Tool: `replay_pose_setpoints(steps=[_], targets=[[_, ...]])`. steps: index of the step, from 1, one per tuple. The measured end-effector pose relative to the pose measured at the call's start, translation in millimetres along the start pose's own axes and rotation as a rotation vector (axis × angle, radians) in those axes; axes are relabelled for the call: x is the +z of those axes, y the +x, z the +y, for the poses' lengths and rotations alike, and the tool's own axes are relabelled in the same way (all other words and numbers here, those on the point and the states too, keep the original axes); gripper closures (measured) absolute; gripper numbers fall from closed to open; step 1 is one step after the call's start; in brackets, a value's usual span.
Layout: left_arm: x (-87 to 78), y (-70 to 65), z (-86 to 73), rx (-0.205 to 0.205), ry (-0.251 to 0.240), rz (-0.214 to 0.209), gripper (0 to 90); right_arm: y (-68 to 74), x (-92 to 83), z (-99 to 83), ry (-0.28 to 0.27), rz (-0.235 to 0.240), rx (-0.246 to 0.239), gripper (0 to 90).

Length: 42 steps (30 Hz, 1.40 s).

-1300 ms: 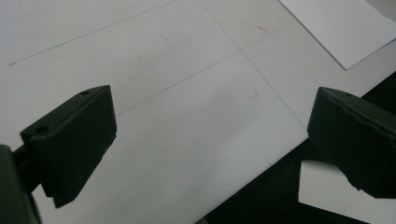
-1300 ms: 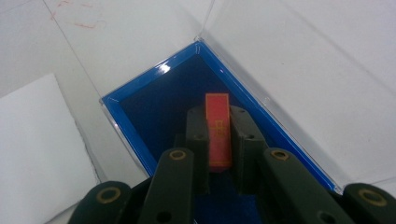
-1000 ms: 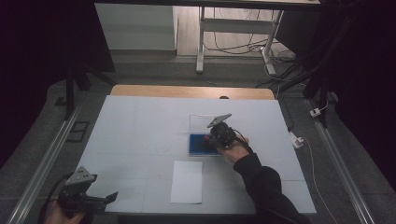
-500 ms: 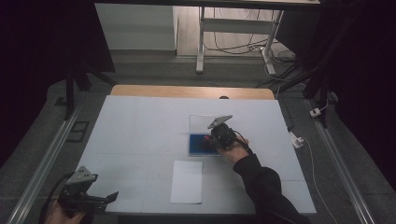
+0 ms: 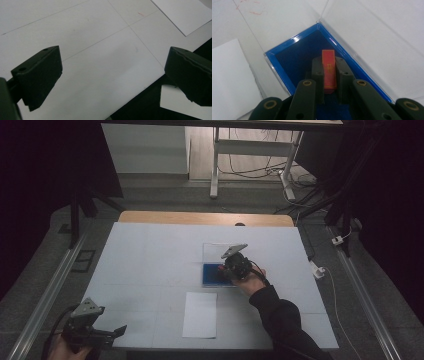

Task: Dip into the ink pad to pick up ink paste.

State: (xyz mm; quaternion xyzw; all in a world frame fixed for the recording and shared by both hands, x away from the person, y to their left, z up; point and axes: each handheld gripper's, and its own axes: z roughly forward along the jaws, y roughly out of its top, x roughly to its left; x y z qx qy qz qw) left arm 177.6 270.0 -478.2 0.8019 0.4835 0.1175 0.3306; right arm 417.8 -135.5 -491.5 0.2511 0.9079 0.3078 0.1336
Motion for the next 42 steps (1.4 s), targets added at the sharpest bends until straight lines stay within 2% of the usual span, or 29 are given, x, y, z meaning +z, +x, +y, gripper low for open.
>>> replay_pose_setpoints(steps=[5, 7, 8, 14, 21, 24, 35, 38, 42], targets=[[-0.2, 1.0, -0.2, -0.004, -0.003, -0.005, 1.6, -3.1, -1.7, 0.8, -0.003, 0.01, 0.02, 79.5], [-0.3, 1.0, -0.3, -0.005, -0.004, -0.005, 1.6, -4.5, -2.6, 0.7, -0.016, 0.028, 0.032, 79.5], [-0.4, 0.8, -0.2, -0.004, -0.004, -0.005, 1.7, -4.8, -6.2, 2.1, -0.041, 0.038, 0.05, 79.5], [-0.3, 0.5, -0.3, -0.002, -0.004, -0.004, 1.6, 2.8, -17.8, 10.5, -0.067, 0.007, 0.001, 79.4], [-0.2, 0.3, -0.2, -0.001, -0.002, -0.003, 1.7, 2.8, -21.4, 11.8, -0.064, -0.001, 0.004, 79.4], [-0.2, 0.4, -0.2, -0.002, -0.003, -0.003, 1.7, 1.1, -19.5, 10.0, -0.058, 0.0, 0.02, 79.4], [-0.3, 0.6, -0.3, -0.003, -0.003, -0.005, 1.7, -2.7, -0.7, 2.0, -0.006, -0.005, 0.004, 79.3], [-0.1, 0.6, -0.2, -0.005, -0.002, -0.006, 1.7, -4.0, 0.1, 1.7, -0.007, 0.002, 0.012, 79.6], [0.0, 0.7, -0.2, -0.004, 0.0, -0.004, 1.7, -8.1, 1.6, -0.4, -0.014, 0.022, 0.056, 79.9]])
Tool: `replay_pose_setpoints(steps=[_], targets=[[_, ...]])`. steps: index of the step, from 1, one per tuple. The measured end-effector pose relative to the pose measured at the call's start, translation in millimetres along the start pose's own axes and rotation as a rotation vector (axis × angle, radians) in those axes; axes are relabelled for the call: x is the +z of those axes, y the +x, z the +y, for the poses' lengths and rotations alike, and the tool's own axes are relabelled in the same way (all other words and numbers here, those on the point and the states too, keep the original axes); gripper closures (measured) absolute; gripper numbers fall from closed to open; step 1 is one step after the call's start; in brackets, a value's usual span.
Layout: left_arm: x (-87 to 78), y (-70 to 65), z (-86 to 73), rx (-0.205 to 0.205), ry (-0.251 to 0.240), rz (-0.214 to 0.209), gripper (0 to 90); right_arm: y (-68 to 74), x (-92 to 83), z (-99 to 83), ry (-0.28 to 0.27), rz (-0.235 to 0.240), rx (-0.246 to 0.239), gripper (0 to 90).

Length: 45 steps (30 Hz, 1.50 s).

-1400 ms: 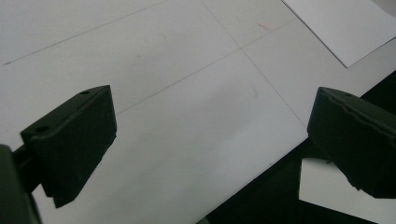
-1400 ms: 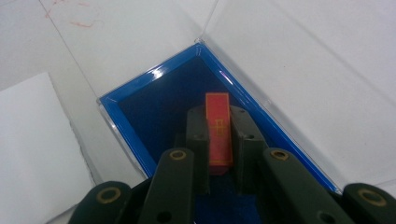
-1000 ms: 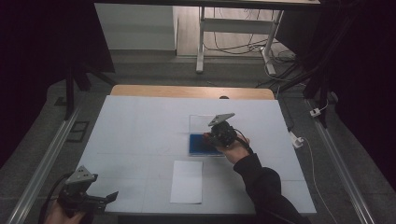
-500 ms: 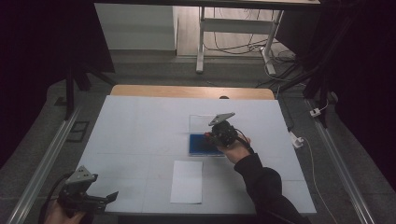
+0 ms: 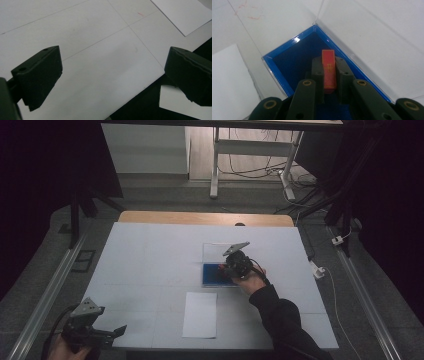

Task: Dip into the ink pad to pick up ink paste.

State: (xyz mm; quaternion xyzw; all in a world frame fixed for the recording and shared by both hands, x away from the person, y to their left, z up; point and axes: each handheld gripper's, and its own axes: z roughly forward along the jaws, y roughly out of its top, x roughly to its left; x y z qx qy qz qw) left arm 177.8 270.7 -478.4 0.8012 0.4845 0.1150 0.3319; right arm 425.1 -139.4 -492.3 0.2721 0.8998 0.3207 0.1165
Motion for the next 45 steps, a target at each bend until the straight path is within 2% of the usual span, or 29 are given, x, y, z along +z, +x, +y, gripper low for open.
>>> replay_pose_setpoints(steps=[1, 3, 8, 12, 13, 14, 16, 17, 19, 20, 21, 22, 27, 30, 33, 39, 45], targets=[[0.1, 0.0, 0.0, 0.0, 0.0, 0.001, 1.7, 0.0, 0.0, 0.0, 0.0, 0.0, 0.0, 79.9], [0.2, 0.0, 0.0, 0.001, 0.002, 0.0, 1.7, -3.6, 0.2, -2.2, -0.009, 0.024, 0.037, 80.1], [0.4, 0.0, 0.2, -0.001, 0.004, 0.0, 1.7, -1.8, 0.7, -1.0, 0.001, 0.014, 0.022, 80.2], [0.7, -0.1, 0.5, -0.002, 0.007, 0.0, 1.7, 11.1, 1.7, 1.6, 0.019, -0.055, -0.064, 80.2], [0.7, -0.1, 0.5, -0.002, 0.007, 0.0, 1.7, 11.1, 1.7, 1.6, 0.019, -0.055, -0.064, 80.2], [0.8, -0.1, 0.6, -0.001, 0.007, 0.0, 1.7, 16.0, 1.9, 2.6, 0.031, -0.081, -0.104, 80.2], [0.8, 0.0, 0.6, -0.001, 0.007, 0.0, 1.7, 16.0, 2.0, 2.7, 0.03, -0.081, -0.107, 80.2], [0.8, 0.1, 0.6, -0.002, 0.007, -0.001, 1.7, 13.7, 2.0, 1.9, 0.024, -0.071, -0.093, 80.2], [0.7, 0.1, 0.5, -0.001, 0.007, -0.001, 1.7, 4.9, 1.4, -1.1, 0.0, -0.02, -0.028, 80.2], [0.7, 0.2, 0.5, -0.001, 0.007, -0.001, 1.7, 4.9, 1.4, -1.1, 0.0, -0.02, -0.028, 80.2], [0.7, 0.2, 0.5, -0.001, 0.006, -0.002, 1.7, -3.8, 1.0, -4.7, -0.023, 0.026, 0.02, 80.1], [0.7, 0.2, 0.5, -0.003, 0.006, -0.003, 1.8, -4.9, 0.7, -5.1, -0.024, 0.033, 0.026, 80.1], [0.3, 0.8, 0.4, -0.004, 0.003, -0.005, 1.8, -0.4, 0.4, -2.9, -0.015, 0.003, -0.017, 79.7], [0.0, 1.6, 0.1, -0.008, -0.002, -0.008, 1.8, 1.4, -0.3, -2.1, -0.013, -0.006, -0.024, 79.6], [-0.2, 1.6, -0.1, -0.008, -0.004, -0.01, 1.7, 1.8, -1.0, -1.9, -0.011, -0.012, -0.017, 79.4], [-0.3, 1.6, 0.0, -0.008, -0.006, -0.011, 1.7, 1.4, -5.0, -2.6, -0.044, -0.011, 0.018, 79.3], [-0.7, 1.4, -0.3, -0.008, -0.01, -0.011, 1.7, 4.9, -13.5, -2.6, -0.06, 0.0, 0.002, 79.2]])
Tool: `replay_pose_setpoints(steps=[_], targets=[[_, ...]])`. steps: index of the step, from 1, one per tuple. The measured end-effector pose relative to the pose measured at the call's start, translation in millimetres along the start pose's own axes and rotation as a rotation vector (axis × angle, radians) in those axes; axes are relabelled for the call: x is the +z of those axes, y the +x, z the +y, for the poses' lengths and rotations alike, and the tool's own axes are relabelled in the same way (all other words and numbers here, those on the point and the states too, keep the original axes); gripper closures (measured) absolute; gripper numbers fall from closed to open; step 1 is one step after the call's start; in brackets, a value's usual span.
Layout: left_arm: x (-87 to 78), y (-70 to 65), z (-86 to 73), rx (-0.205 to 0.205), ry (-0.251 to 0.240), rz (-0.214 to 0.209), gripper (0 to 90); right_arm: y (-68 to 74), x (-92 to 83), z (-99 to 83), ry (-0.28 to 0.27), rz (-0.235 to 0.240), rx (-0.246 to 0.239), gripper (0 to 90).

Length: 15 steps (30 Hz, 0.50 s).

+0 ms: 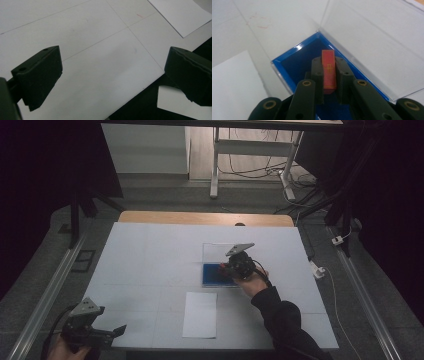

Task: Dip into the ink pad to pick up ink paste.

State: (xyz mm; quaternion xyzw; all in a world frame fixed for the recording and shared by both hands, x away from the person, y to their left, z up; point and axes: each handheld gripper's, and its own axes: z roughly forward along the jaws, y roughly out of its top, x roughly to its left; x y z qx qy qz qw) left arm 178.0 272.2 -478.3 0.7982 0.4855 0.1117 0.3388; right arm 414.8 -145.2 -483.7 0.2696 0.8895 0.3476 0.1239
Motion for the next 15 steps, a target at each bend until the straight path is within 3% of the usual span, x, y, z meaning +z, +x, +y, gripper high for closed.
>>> replay_pose_setpoints(steps=[6, 15], targets=[[0.1, -0.5, 0.2, 0.002, 0.002, 0.002, 1.7, 3.5, -9.3, -1.3, -0.01, 0.021, -0.019, 79.2], [-0.1, -0.5, 0.1, 0.002, 0.001, 0.004, 1.7, 8.5, -25.1, -1.7, -0.043, 0.06, 0.014, 79.3]])
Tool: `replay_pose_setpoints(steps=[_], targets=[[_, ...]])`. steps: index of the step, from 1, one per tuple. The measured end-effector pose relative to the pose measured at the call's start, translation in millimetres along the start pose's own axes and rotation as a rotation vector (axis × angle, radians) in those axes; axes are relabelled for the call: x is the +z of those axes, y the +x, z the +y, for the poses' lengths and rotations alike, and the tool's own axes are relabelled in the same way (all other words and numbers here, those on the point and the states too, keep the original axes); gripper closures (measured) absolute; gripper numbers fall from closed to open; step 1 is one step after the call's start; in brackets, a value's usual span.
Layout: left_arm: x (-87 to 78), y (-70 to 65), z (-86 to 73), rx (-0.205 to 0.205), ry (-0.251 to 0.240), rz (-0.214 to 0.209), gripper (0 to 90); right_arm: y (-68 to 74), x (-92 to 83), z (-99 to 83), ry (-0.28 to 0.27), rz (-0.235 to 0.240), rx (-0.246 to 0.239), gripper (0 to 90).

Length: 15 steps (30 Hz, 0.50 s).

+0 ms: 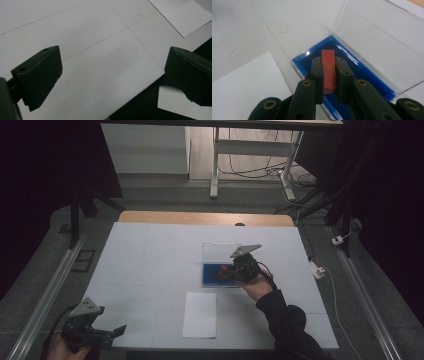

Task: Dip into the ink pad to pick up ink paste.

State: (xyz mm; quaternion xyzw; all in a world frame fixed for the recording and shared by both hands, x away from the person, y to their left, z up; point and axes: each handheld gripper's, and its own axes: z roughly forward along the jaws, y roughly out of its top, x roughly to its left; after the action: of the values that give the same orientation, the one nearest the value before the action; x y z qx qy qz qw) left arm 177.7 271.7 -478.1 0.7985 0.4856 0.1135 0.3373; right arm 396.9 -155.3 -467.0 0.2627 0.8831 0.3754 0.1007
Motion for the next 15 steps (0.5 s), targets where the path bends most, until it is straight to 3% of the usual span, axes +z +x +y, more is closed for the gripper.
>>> replay_pose_setpoints(steps=[15], targets=[[-0.1, -0.2, 0.0, -0.001, -0.001, 0.003, 1.7, 20.0, -17.5, -1.8, -0.028, 0.057, -0.012, 79.2]])
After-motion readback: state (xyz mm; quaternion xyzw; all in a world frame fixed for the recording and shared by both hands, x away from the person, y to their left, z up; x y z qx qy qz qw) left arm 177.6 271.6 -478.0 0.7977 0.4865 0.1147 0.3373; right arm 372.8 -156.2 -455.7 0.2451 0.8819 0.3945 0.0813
